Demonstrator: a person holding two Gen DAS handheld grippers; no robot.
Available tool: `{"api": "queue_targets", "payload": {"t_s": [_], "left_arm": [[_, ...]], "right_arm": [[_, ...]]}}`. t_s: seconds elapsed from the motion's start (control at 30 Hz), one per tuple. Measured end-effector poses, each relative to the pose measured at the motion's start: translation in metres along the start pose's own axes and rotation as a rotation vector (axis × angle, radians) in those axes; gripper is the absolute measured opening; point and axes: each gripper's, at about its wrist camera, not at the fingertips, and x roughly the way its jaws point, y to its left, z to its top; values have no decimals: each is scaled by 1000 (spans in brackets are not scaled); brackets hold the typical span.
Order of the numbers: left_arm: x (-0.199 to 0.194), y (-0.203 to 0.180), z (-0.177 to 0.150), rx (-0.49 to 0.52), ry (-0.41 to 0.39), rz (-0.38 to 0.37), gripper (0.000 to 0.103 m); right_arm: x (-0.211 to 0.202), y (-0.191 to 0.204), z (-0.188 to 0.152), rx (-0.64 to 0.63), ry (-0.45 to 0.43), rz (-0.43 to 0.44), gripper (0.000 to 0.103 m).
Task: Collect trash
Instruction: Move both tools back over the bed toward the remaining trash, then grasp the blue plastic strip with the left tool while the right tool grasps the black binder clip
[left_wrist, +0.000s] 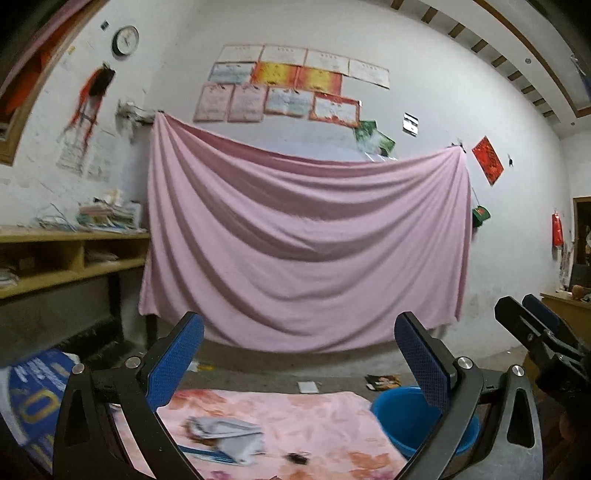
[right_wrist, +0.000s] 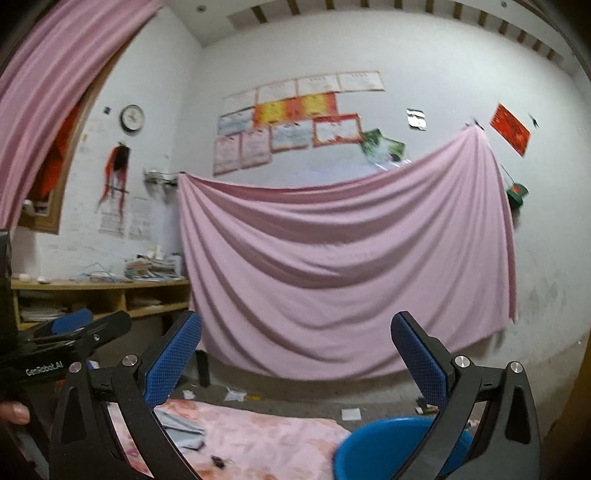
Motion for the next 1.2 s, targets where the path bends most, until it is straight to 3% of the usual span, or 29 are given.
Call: {"api": "queue_targets", "payload": {"t_s": [0.37, 0.57, 0.87, 1.2], "left_arm": [[-63, 64, 2, 22, -78, 114, 101], [-76, 88, -18, 69, -64, 165, 101], [-54, 106, -59, 46, 70, 156, 101], [6, 109, -90, 8, 333, 109, 101]], "right_arm": [[-3, 53, -7, -15, -35, 91, 103], [3, 78, -22, -45, -20, 134, 103], [27, 97, -58, -94, 107, 168, 103], [70, 76, -99, -66, 399, 143, 103]]}}
